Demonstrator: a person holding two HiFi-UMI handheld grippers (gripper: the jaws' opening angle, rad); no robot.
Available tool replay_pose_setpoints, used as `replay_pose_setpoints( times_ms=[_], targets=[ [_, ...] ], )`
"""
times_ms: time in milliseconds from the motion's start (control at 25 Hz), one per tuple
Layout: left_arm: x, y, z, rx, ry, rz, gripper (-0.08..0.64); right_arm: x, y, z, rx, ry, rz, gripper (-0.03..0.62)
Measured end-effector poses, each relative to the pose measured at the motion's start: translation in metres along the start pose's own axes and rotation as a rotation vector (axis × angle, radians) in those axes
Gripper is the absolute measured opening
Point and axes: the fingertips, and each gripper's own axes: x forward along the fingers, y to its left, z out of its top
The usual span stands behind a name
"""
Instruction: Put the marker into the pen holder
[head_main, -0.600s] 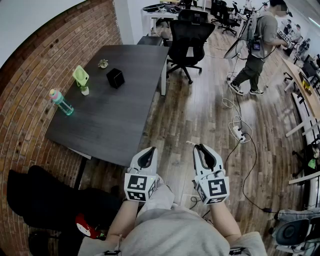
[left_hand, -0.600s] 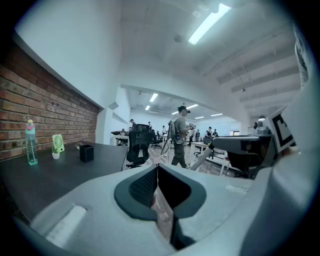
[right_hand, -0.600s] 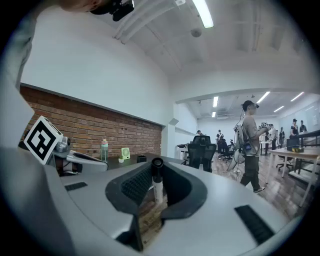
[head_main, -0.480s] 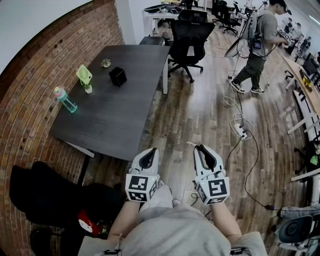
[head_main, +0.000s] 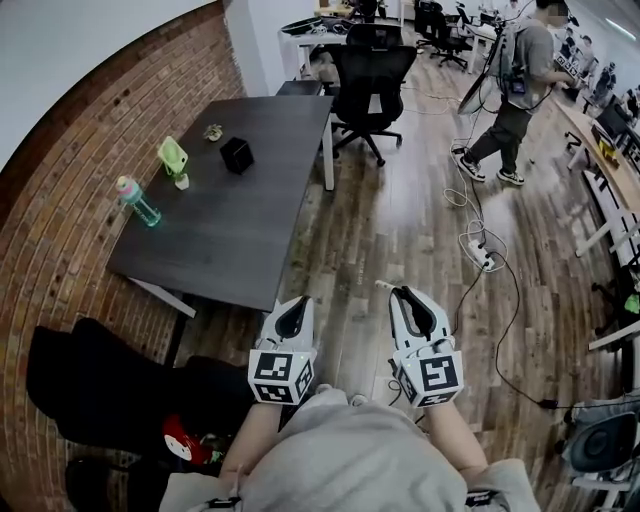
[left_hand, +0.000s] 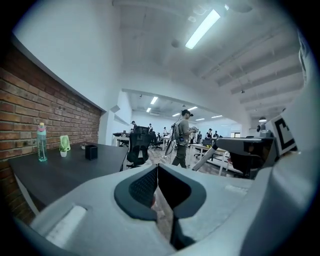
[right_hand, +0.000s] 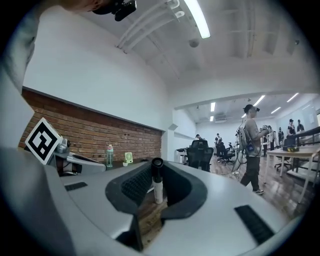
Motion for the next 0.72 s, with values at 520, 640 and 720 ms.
replay_pose_setpoints(
  times_ms=[520,640,720],
  targets=[
    [-0.003,-0.025,-0.005,-0.003,-0.002,0.005,0.017,-0.012,-0.007,-0.002,0.009,-0.003,0.049,0.067],
    [-0.002,-0.028,-0.007,-0.005,-0.002,0.007,0.017,-0.012,-0.007,-0.004,0.005,-0.001,0.058,0.067],
    [-0.001,-0.030,-0.007,-0.006,-0.001,0.008,0.017,-0.011,-0.008,-0.004,0.005,-0.001,0.063,0.067]
  ],
)
